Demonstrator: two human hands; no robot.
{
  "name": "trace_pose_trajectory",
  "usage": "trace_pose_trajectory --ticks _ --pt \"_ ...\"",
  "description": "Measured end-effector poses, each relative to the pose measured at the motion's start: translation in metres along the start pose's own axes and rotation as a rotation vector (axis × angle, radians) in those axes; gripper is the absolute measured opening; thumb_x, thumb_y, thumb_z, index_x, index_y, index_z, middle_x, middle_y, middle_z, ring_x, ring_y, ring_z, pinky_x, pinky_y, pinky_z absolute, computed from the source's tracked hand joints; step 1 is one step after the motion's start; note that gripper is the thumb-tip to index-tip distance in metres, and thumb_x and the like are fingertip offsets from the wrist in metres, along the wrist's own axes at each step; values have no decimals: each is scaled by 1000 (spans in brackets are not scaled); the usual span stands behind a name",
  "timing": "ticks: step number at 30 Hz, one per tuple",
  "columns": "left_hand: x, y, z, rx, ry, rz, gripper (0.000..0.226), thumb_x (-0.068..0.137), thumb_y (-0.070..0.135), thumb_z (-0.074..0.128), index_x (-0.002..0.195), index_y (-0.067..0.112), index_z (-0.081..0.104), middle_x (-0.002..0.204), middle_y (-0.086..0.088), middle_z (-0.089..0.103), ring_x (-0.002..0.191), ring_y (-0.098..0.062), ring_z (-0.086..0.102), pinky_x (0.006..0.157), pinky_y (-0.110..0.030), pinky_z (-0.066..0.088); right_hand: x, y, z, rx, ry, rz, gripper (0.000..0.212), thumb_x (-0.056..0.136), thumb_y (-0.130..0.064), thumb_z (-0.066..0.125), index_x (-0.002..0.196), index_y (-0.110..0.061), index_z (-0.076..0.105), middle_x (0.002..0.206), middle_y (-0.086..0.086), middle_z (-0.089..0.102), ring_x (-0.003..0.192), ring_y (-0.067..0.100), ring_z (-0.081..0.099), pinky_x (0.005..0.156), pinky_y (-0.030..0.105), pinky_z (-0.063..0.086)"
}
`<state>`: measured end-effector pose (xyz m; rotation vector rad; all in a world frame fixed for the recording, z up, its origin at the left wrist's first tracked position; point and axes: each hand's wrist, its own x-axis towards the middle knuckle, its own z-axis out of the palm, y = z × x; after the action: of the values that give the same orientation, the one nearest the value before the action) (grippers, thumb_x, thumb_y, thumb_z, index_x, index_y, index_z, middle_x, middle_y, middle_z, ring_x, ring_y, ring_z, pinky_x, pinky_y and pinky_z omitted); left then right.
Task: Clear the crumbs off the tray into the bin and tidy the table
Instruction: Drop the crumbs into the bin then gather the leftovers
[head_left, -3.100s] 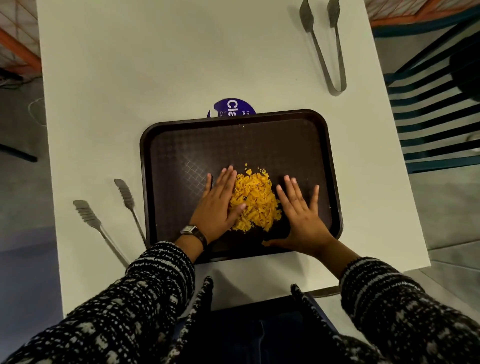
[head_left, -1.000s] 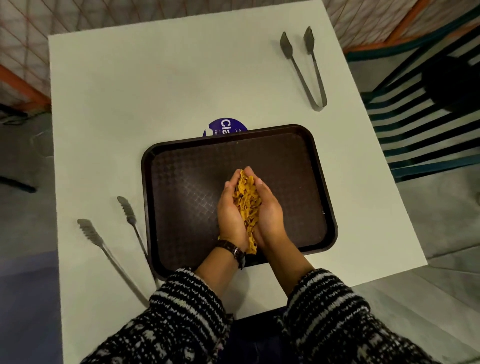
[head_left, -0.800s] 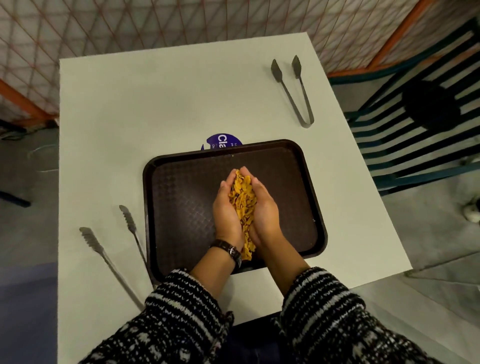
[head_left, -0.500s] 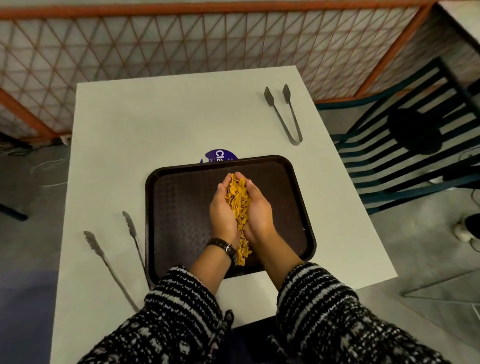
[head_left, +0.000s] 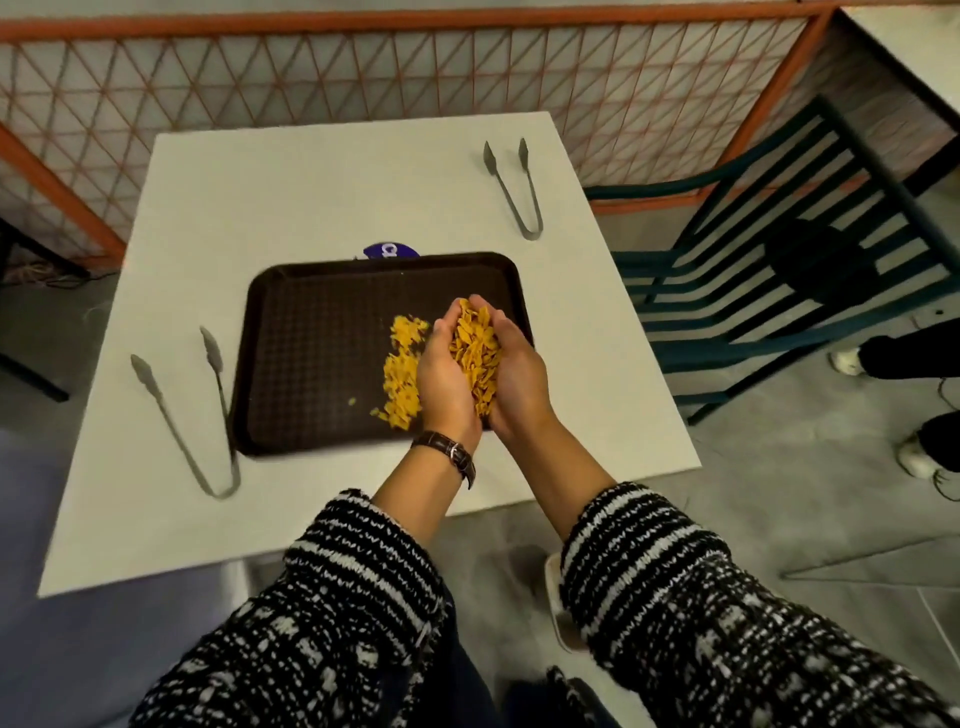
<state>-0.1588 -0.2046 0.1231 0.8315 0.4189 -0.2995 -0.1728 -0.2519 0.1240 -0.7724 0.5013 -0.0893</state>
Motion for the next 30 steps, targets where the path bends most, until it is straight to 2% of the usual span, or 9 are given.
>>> trace_pose_trajectory --ticks 4,9,13,15,18,22,25,28,30 --pt "-60 -58 -3 -21 -5 -36 41 99 25 30 130 6 50 124 -12 59 106 -19 60 88 -25 49 -59 -6 -61 -56 25 -11 37 100 -21 34 129 -7 52 132 13 56 121 25 55 106 37 41" --pt "-124 -118 -8 -71 1 -114 37 98 21 34 123 4 55 105 -5 68 94 -14 65 79 -22 53 -117 -6 -127 -13 128 2 36 100 -19 34 128 -4 52 128 14 58 119 24 56 108 40 39" --pt "-152 -164 -19 -44 21 -233 40 98 21 34 130 3 49 127 -12 58 111 -23 58 97 -32 46 -150 -3 -172 59 200 21 36 100 -17 32 130 -3 49 122 11 61 115 22 58 103 35 43" --pt "-159 -187 -27 -22 8 -270 42 98 20 32 132 1 47 130 -16 55 111 -25 57 101 -34 43 -157 7 -195 78 240 22 35 100 -18 33 125 -5 53 114 8 65 107 19 62 99 32 47" --pt "-158 -222 -49 114 39 -278 39 97 21 34 125 3 54 113 -12 64 101 -22 62 94 -35 48 -163 28 -227 81 311 33 29 99 -19 36 109 -11 62 101 5 70 97 17 66 96 35 48" --pt "-151 -273 -81 254 39 -380 34 96 22 37 115 6 62 105 -6 69 96 -17 66 85 -29 52 -162 65 -279 135 436 50 30 99 -18 36 114 -10 60 114 9 65 108 22 61 100 36 45" --pt "-137 -318 -102 362 0 -467 33 97 22 37 112 9 63 101 -2 70 92 -13 66 81 -25 51 -152 95 -326 175 513 60 29 98 -19 37 108 -12 64 109 8 67 104 21 63 96 34 48" --pt "-118 -361 -128 446 1 -517 27 95 23 41 97 16 68 87 3 72 85 -11 68 78 -26 51 -135 126 -372 200 588 83 30 98 -19 37 107 -11 64 109 9 67 102 21 64 96 35 47" --pt "-102 -392 -145 482 15 -557 29 95 23 42 102 10 67 89 0 71 84 -13 68 78 -26 52 -120 149 -402 212 615 95 30 98 -18 36 108 -11 64 108 9 67 101 21 64 96 34 48"
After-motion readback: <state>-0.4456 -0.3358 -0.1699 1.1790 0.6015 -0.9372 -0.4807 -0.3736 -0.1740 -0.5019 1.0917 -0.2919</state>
